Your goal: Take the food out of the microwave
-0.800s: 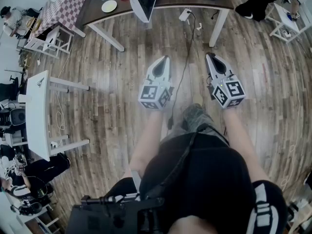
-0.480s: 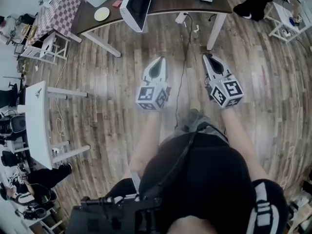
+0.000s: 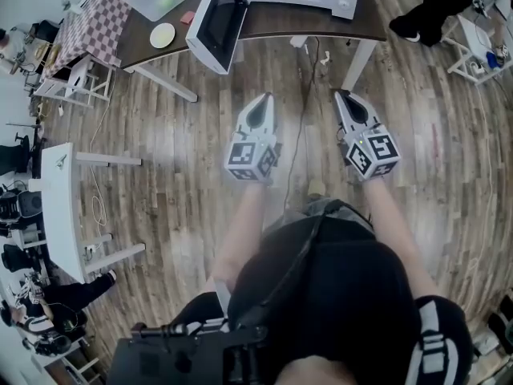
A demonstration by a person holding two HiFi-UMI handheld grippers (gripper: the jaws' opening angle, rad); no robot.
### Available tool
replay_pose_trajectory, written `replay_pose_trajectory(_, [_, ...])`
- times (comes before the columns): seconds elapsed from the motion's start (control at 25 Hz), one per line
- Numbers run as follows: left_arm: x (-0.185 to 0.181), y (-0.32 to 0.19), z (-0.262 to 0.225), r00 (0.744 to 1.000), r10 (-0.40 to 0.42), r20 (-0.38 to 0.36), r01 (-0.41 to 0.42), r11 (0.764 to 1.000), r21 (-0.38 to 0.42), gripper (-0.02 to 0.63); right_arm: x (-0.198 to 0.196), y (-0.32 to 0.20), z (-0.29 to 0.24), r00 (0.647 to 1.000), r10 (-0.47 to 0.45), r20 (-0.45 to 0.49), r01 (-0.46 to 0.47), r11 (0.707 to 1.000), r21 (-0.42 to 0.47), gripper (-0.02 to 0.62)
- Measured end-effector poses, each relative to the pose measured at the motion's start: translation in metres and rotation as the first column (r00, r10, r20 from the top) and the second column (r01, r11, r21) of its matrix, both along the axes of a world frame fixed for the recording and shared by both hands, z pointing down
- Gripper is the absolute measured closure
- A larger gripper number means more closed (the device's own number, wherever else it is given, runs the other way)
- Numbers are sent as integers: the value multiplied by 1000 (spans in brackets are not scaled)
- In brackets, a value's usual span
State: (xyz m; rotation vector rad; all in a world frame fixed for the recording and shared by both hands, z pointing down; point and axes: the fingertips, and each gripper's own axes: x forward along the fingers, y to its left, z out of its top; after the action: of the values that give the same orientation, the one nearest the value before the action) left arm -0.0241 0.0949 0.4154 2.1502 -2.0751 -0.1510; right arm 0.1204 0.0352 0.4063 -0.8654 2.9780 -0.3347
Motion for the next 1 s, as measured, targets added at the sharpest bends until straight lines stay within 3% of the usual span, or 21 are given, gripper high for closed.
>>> replay_pose_trajectory(0.32, [0, -39, -1, 1000, -14, 17, 13, 1000, 7, 604, -3, -42, -2, 1000, -28, -7, 28, 1000, 1, 594])
replay_pose_trajectory(1.0, [-18, -89, 3, 1000, -11, 15, 11, 1000, 0, 604, -38, -80, 6, 996, -88, -24, 87, 996, -9, 594])
